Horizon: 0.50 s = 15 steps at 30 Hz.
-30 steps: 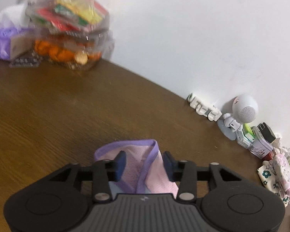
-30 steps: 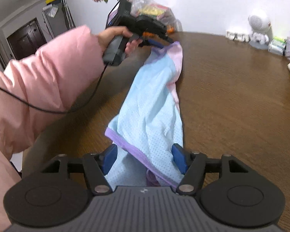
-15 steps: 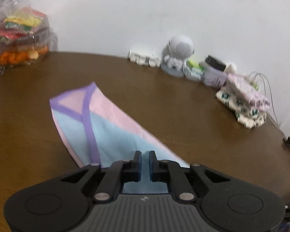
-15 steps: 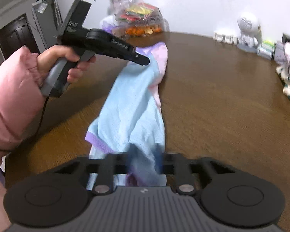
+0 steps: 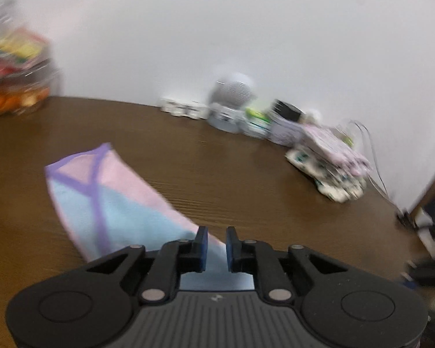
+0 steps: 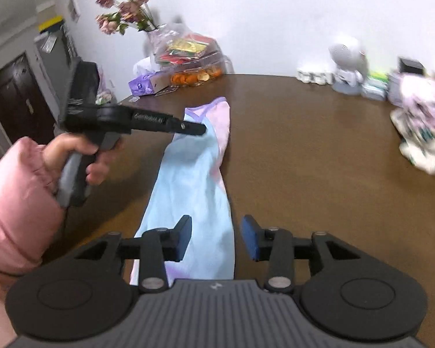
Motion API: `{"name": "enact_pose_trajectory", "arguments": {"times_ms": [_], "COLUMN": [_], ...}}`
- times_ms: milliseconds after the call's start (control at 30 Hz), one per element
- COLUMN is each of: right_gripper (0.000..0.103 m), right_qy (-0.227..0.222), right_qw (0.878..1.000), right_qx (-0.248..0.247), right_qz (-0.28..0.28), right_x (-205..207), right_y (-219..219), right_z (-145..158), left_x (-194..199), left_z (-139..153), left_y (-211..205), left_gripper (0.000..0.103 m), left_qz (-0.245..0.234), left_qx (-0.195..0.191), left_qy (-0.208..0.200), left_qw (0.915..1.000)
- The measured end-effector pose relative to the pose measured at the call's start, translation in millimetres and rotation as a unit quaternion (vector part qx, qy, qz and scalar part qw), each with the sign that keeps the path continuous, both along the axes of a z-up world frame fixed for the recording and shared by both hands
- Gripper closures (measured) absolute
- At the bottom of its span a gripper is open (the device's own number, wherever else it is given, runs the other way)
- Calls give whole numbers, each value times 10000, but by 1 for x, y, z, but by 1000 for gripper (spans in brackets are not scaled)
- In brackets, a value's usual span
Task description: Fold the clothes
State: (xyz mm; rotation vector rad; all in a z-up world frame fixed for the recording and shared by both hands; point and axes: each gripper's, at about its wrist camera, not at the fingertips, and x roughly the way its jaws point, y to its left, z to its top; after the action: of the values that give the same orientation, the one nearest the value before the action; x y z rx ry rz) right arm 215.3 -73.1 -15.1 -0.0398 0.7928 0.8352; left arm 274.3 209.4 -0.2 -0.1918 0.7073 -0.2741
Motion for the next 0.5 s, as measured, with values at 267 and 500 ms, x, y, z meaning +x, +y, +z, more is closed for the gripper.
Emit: {"name": "enact_pose_trajectory", "arguments": {"times_ms": [267,500], "right_gripper": [101,98], "right_qy": [589,781], "right_qw": [9980,9957], "right_qx": [-170,113], "right_qz": [157,-489], "right_x": [32,19], "right_y": [27,-2], "right_z": [-33,-37], "left_x": [6,12], "left_z": [-11,-19], "left_y": [-11,-5], "left_gripper": [94,95], "left_qz": [6,206], "left_qx": [248,243], "left_qy": [97,111], "left_qw": [9996,9994]}}
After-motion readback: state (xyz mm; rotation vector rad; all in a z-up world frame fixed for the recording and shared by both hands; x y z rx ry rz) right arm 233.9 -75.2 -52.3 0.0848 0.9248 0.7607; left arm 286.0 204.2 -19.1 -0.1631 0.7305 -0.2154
